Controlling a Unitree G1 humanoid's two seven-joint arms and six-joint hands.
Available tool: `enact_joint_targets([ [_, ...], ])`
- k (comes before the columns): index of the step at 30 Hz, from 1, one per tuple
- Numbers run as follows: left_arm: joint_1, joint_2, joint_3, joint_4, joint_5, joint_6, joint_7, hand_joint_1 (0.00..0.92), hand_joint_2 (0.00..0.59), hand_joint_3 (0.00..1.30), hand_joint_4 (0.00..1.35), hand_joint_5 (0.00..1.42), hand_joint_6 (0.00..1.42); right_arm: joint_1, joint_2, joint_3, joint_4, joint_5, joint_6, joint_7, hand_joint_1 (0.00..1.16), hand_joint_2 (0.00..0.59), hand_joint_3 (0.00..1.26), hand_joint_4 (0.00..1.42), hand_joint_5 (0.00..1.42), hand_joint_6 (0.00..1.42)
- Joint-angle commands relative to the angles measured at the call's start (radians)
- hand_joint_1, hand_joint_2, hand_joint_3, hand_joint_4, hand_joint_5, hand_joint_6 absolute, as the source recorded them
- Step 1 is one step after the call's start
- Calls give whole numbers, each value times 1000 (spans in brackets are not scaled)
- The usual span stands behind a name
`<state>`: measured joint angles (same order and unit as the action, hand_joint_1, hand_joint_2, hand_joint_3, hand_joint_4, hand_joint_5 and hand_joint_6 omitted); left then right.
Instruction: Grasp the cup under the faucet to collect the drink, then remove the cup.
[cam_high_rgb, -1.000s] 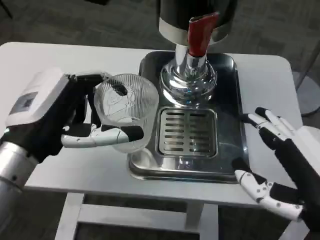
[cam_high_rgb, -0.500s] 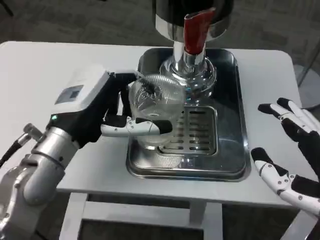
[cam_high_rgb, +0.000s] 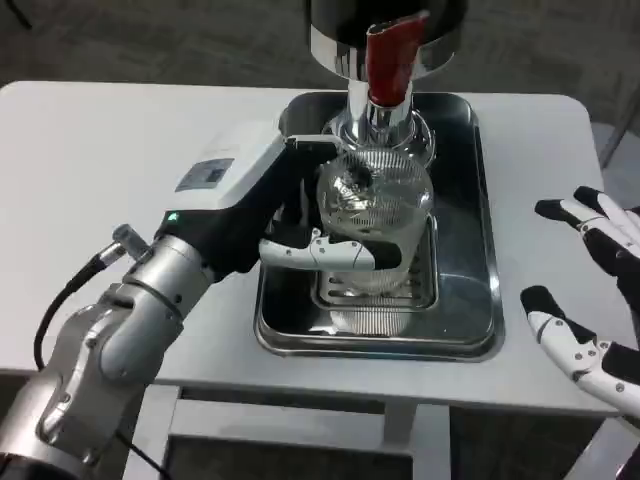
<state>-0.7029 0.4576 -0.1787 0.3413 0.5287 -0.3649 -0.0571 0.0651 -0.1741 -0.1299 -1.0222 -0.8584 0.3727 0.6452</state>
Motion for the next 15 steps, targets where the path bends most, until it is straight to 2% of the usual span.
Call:
enact_joint_targets([
  [1,0,25,-21,2,22,12,-31,393,55,727,734,993,1350,18,-9,-5,-1,21,9,-16,438,475,145,0,0,188],
  [5,3,45,-19,-13,40,33,-40,267,84,634,543,810,1208,14,-11,0,0,31,15,-21,438,475,164,0,0,204],
  [9,13,63,-7,-41,55,55,-35,213,85,581,403,648,1032,5,-9,11,5,34,21,-25,438,475,170,1,4,208],
  [12,17,75,-3,-57,60,68,-31,162,72,503,250,452,753,1,-11,18,8,33,24,-28,437,475,180,2,13,210],
  [15,19,82,-3,-68,61,75,-34,130,64,408,146,316,547,-3,-12,22,9,32,27,-32,440,481,187,11,34,213],
])
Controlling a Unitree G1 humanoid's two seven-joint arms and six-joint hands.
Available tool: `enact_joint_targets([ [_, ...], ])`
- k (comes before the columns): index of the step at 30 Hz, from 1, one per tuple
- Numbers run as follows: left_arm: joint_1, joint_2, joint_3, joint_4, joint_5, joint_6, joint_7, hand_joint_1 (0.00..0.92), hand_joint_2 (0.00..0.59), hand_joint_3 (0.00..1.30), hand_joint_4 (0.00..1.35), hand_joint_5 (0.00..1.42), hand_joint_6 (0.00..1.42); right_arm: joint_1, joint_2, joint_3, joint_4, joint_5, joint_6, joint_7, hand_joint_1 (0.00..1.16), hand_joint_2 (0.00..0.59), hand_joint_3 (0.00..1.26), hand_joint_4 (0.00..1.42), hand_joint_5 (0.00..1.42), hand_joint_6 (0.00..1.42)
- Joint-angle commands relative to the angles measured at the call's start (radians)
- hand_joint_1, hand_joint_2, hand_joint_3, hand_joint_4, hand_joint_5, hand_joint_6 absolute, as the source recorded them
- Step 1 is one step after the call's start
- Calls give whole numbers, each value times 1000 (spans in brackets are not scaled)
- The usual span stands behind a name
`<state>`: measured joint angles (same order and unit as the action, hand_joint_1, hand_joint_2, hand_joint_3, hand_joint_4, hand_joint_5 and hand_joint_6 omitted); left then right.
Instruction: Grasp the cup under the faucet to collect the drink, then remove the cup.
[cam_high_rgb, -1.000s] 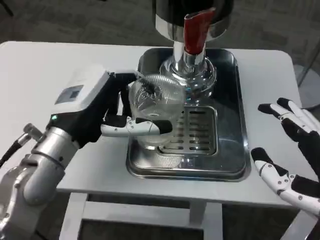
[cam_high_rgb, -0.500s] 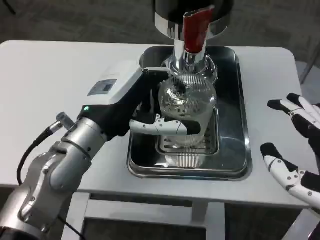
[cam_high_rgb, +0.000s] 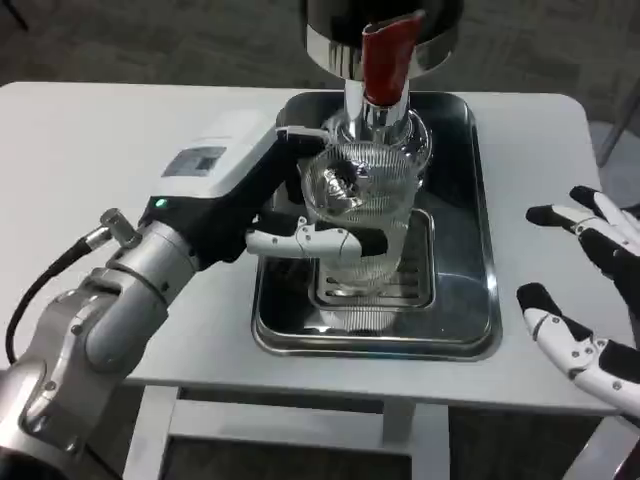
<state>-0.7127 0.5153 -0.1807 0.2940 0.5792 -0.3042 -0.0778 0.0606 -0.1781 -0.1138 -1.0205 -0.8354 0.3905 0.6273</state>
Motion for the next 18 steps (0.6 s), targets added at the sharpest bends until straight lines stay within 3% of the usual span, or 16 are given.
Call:
enact_joint_targets([
  [1,30,26,-1,-24,9,14,-12,125,60,382,127,285,520,1,-7,6,7,11,11,-15,441,482,188,12,36,214],
  [14,22,33,-4,-45,5,14,-42,116,73,125,0,153,332,-3,-23,3,13,39,27,-30,449,484,202,22,60,232],
  [18,33,33,4,-78,-6,15,-53,115,81,107,0,147,323,-4,-31,0,15,52,31,-35,450,484,204,28,62,234],
])
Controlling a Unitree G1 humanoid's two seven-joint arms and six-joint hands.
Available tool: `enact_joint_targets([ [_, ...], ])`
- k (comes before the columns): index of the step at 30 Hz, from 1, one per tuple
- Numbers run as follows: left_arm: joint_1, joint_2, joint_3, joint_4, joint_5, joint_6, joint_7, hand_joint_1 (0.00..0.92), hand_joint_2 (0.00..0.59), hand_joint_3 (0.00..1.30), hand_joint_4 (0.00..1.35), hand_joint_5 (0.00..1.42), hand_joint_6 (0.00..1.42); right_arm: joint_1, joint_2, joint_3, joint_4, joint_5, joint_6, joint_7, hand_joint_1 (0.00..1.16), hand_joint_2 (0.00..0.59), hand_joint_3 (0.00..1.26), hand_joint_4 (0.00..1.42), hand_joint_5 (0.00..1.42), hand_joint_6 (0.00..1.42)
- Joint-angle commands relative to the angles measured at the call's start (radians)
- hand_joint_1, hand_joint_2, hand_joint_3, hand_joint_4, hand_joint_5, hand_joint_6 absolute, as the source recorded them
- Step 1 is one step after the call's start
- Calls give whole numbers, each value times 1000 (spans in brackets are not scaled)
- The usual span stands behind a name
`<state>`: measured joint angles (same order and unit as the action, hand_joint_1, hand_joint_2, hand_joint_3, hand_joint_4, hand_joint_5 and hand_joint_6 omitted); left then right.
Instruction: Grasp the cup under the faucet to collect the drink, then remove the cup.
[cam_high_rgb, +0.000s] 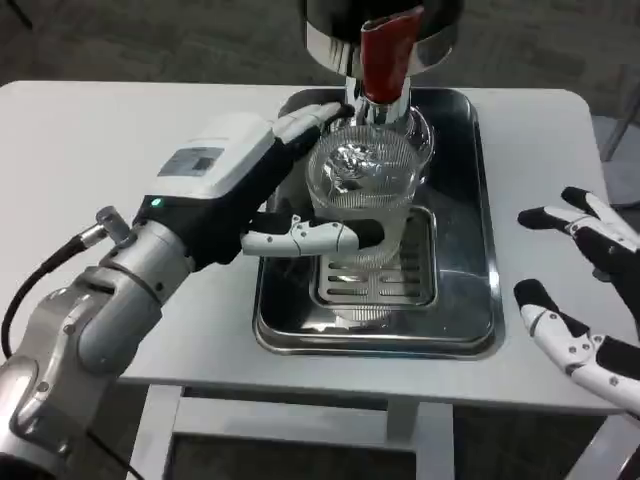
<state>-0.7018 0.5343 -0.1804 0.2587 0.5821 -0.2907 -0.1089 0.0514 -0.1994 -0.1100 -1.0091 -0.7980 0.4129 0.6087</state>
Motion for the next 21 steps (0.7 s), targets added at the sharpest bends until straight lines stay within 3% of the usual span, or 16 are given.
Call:
enact_joint_targets([
  [1,27,14,7,-53,-12,1,-22,115,81,106,0,146,322,5,-11,-4,4,16,10,-18,450,484,205,29,62,234],
  [9,148,59,81,-237,-61,17,-59,119,87,143,0,149,334,12,-17,-5,6,30,18,-34,451,484,206,33,63,235],
  [16,300,113,217,-434,-149,34,-110,121,98,211,58,207,390,14,-15,8,11,39,22,-47,451,484,208,33,63,236],
  [21,377,113,349,-563,-284,42,-129,72,125,228,172,271,422,16,-17,19,8,38,24,-54,452,484,213,40,63,236],
])
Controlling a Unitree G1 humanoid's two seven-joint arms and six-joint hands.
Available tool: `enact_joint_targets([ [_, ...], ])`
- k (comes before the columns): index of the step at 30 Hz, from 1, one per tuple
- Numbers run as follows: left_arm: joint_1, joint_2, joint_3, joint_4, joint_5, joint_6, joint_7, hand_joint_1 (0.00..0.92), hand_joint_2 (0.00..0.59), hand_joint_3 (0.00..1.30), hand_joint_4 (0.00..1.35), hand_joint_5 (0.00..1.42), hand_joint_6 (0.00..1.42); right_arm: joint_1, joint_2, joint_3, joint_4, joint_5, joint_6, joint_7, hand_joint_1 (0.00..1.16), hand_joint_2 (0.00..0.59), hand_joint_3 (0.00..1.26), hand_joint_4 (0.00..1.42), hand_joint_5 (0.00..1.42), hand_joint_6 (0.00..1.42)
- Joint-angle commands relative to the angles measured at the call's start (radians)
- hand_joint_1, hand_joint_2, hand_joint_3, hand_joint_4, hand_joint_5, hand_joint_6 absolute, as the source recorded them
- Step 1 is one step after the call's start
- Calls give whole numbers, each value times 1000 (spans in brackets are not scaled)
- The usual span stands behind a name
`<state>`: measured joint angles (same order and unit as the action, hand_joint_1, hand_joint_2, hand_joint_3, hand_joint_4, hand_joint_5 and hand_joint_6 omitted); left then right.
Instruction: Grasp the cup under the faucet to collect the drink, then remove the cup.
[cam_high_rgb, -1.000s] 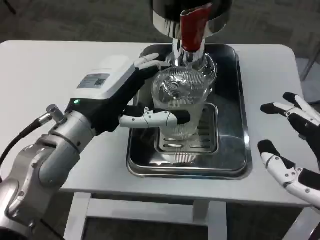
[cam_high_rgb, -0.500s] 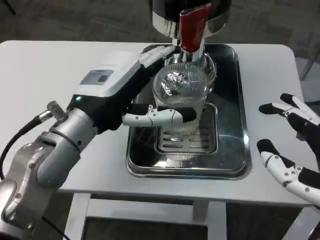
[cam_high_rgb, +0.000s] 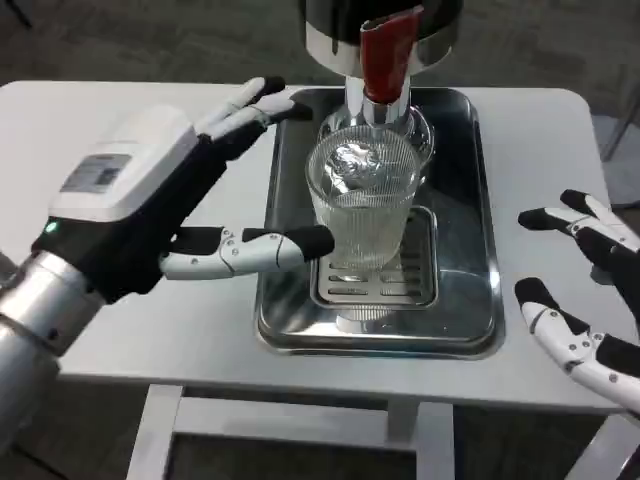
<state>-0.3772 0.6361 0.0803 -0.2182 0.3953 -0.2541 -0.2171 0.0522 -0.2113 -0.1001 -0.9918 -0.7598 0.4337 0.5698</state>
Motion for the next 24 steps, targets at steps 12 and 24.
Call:
enact_joint_targets([
  [12,-149,56,234,-125,-631,131,-178,0,148,181,185,281,360,38,0,21,-34,4,7,-22,452,484,207,44,64,236],
  [24,-434,37,124,-19,-947,442,-380,0,163,113,80,187,271,49,0,21,-54,15,8,-30,453,484,215,53,63,232],
])
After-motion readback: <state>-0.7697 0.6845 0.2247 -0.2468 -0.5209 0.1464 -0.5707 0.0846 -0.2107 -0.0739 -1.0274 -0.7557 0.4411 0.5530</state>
